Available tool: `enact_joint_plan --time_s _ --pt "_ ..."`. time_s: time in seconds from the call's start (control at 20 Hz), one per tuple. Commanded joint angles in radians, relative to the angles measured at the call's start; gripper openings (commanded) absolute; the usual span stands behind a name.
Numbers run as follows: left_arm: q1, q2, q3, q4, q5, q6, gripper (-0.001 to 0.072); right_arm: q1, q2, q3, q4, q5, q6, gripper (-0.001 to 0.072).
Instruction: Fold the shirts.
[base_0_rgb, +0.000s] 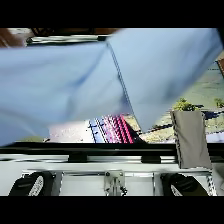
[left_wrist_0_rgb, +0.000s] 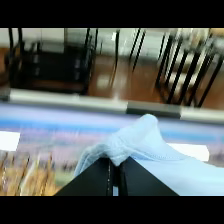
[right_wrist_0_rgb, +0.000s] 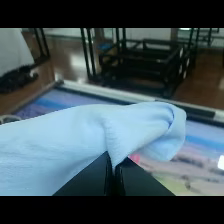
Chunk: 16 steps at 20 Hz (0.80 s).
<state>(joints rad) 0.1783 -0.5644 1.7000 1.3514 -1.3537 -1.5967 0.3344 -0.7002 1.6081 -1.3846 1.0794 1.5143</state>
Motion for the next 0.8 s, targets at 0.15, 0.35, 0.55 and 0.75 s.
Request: enact_joint_plan --time_s 0.15,0.35,0.55,0.75 --pt "0.002 0.048 -0.440 0.054 -0.299 0.045 0.0035 -0.001 -0.071 -0.215 -0.225 0.309 0.000 0.0078" --pt "0.002 -0.013 -0.821 -0.069 -0.048 0.067 0.0036 -0.001 -0.173 -0.543 -0.238 -0.050 0.056 0.0077" --pt "0.002 -0.312 -0.853 -0.201 0.316 0.111 0.0035 -0.001 -0.423 -0.592 -0.279 -0.496 0.205 0.0077" --pt "0.002 -0.663 -0.679 -0.295 0.432 0.225 0.0036 -0.029 -0.630 -0.500 -0.253 -0.784 0.438 0.0077"
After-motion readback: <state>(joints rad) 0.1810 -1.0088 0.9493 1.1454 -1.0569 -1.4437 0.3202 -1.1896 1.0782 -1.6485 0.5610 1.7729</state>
